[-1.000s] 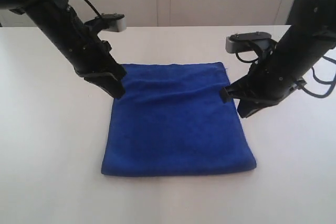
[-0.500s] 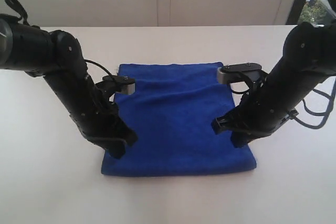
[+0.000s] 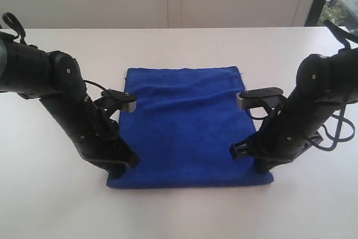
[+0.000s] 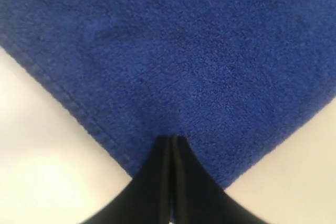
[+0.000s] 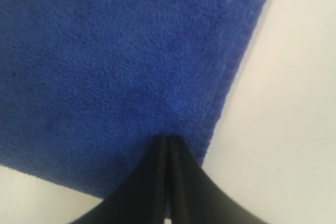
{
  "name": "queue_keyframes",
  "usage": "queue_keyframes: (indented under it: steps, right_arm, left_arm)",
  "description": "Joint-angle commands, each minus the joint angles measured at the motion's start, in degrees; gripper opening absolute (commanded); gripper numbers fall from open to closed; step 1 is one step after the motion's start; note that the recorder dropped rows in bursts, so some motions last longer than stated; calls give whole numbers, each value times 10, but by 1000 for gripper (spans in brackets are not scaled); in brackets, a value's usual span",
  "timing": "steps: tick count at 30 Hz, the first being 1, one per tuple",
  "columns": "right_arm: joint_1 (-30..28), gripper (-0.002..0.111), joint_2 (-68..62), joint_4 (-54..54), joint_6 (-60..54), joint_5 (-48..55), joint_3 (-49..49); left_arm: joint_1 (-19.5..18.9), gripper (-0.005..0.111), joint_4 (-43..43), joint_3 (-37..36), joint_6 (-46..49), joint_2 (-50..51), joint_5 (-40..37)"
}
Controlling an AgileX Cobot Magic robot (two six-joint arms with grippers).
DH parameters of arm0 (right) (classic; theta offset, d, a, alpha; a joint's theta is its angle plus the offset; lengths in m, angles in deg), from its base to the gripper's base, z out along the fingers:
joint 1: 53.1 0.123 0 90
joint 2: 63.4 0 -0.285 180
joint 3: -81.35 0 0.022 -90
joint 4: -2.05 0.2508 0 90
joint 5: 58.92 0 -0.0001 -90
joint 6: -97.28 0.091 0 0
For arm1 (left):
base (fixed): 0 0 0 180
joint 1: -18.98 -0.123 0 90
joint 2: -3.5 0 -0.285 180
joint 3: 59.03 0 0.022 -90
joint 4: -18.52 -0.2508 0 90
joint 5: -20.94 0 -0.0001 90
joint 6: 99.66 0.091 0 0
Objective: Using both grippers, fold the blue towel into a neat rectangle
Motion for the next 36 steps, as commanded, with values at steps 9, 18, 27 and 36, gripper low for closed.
queue_keyframes:
  steps: [9,18,27,36]
  right_arm:
    - [1,0,117,-5,-285,18,-4]
    - [2,28,98,-1,-505,56,23]
    - [2,43,97,-1,-588,2,65]
    - [2,43,86,16,-605,-9,65]
  left_arm:
    - [1,0,-44,18,318,-89,-77]
    - [1,0,-25,18,393,-53,-111]
    - [1,30,-23,18,467,-32,-114]
    - [1,36,-23,16,471,-10,-114]
